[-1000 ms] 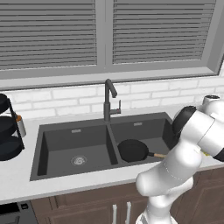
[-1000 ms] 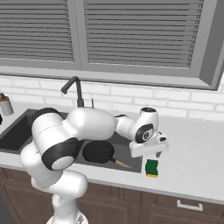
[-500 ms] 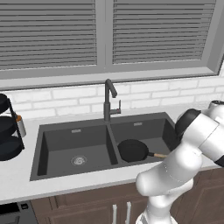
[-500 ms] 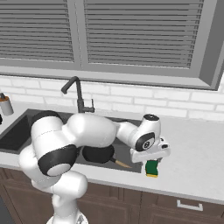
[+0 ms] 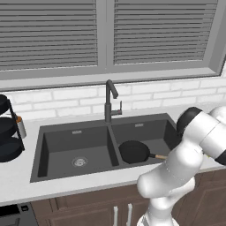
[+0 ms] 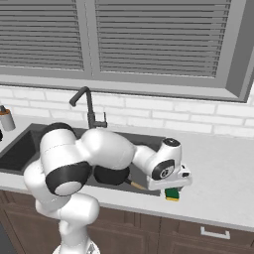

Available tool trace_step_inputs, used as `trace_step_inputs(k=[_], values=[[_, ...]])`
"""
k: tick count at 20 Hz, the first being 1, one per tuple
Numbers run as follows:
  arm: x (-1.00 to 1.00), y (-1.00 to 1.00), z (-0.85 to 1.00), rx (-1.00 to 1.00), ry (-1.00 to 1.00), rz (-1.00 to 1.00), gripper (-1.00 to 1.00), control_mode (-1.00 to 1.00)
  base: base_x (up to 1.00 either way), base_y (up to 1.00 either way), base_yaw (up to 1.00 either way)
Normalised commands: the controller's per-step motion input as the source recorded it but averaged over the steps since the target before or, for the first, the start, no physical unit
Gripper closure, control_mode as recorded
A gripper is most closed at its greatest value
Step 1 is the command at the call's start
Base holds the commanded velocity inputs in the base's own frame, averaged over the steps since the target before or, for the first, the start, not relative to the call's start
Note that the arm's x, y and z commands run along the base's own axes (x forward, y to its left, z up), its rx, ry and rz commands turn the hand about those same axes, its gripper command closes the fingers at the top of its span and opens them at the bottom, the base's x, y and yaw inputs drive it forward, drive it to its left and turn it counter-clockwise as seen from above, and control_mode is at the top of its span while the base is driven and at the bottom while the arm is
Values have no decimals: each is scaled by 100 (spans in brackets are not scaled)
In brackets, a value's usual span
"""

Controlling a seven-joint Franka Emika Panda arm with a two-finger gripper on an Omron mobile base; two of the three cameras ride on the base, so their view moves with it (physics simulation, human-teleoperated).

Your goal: Pick the pan and sponge and place them into the sink. Then turn on the water.

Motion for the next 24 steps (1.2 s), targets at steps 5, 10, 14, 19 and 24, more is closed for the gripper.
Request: trace_step_inputs(k=[5, 10, 14, 19, 24], values=[[0, -23, -11, 5, 0, -3, -100, -100, 0, 0, 0], [1, -7, -32, 1, 0, 0, -100, -100, 0, 0, 0], [0, 0, -51, 0, 0, 0, 100, -100, 0, 0, 0], [-2, 0, -5, 0, 0, 0, 100, -100, 0, 0, 0], [-3, 66, 29, -1, -15, 7, 100, -100, 0, 0, 0]])
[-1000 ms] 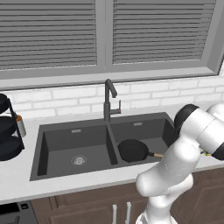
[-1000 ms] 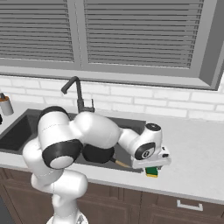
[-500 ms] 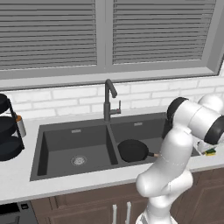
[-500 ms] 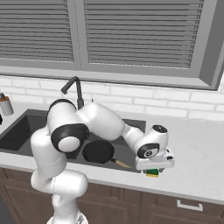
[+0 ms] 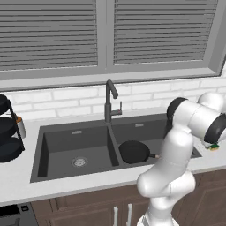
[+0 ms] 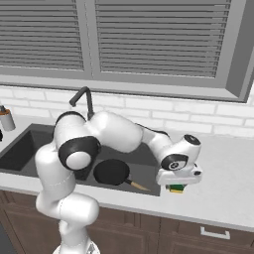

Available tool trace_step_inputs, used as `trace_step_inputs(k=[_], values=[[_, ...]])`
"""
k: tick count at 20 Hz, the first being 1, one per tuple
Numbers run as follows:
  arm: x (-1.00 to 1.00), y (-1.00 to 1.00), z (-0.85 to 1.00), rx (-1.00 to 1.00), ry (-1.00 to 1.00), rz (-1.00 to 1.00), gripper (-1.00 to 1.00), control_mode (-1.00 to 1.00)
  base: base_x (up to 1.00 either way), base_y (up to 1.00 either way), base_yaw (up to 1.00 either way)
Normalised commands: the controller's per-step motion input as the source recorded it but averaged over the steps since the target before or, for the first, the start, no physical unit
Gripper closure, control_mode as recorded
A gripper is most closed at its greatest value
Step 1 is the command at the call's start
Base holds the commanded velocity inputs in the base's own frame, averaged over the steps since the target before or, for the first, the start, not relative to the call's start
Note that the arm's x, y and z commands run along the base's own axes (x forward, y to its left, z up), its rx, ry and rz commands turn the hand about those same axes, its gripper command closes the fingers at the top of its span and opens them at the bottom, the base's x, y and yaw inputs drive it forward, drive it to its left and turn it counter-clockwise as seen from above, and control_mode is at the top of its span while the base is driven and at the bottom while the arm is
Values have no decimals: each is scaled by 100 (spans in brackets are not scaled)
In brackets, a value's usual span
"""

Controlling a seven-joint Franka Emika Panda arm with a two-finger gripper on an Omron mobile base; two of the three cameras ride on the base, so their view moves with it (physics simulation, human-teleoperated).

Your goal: Pick the pan and sponge and place them into the sink. Then turn on the water.

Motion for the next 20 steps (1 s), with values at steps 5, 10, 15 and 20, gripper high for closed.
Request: trace_step_inputs(k=[5, 10, 15, 20], values=[[0, 100, 46, -15, -22, 8, 100, -100, 0, 0, 0], [2, 100, 15, -31, -1, 8, 100, -100, 0, 0, 0], [16, 100, 0, -21, 3, 8, 100, -100, 0, 0, 0], [48, 95, 0, -5, 14, 5, 100, -100, 0, 0, 0]])
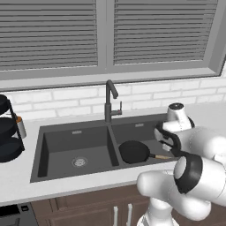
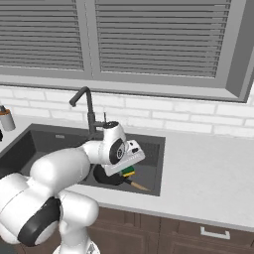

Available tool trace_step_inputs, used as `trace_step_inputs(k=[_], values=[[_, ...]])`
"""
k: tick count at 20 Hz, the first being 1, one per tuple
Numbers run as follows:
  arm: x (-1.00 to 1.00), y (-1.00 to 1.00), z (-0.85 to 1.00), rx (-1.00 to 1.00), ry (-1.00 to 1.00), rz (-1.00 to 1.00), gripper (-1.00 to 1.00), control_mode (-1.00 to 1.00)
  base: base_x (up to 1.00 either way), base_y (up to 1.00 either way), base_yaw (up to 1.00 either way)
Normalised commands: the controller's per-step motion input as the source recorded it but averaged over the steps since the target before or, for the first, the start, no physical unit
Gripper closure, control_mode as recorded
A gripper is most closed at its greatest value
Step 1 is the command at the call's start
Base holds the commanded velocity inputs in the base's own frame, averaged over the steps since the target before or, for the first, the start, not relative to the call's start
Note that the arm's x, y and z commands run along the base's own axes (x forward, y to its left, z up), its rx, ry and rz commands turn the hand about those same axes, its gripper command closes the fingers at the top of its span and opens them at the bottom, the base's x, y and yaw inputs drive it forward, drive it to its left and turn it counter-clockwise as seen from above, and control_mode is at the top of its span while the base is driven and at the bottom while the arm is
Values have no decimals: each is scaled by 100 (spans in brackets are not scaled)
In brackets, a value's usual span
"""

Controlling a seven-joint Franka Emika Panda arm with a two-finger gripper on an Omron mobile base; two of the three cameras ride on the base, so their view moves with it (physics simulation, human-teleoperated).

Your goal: Pick the pan and sponge and place them into the sink. Then turn on the water.

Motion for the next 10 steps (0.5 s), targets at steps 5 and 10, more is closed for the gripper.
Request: trace_step_inputs(k=[5, 10], values=[[41, 12, 0, 2, 18, 1, 100, -100, 0, 0, 0], [6, -1, -2, 6, 10, 0, 100, -100, 0, 0, 0]])
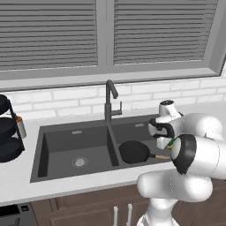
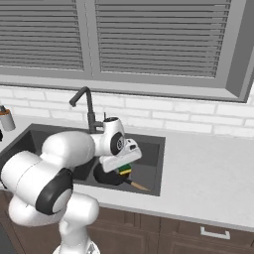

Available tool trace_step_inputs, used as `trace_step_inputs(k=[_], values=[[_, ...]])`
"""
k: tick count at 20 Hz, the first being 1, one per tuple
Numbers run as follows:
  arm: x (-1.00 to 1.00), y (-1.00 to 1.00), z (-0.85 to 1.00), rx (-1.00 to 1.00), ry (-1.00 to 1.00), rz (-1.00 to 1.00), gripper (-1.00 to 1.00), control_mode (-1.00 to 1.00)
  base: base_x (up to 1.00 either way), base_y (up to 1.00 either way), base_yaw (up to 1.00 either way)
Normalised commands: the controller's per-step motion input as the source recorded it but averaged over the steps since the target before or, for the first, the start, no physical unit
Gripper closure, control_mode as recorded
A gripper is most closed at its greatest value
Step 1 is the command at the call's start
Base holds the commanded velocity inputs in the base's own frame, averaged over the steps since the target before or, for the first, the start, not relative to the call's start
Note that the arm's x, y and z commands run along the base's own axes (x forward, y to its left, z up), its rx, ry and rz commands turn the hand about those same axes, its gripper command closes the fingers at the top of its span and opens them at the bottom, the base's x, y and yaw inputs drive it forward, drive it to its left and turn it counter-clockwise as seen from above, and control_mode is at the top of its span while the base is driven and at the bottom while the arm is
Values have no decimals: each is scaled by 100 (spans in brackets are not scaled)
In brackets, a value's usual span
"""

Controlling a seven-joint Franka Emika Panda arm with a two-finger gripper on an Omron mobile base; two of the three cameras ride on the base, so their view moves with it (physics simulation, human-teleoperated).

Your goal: Pick the pan and sponge and place them into the sink. Then turn on the water.

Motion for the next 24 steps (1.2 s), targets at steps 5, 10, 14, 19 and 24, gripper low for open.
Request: trace_step_inputs(k=[5, 10, 14, 19, 24], values=[[6, 25, -34, 0, -6, 0, 100, -100, 0, 0, 0], [8, 22, -36, 0, -4, 1, 100, -100, 0, 0, 0], [15, 0, -18, 10, 0, 1, 100, -100, 0, 0, 0], [19, 2, -12, 9, 0, 1, 100, -100, 0, 0, 0], [5, 20, -16, 0, 0, 0, 100, -100, 0, 0, 0]])
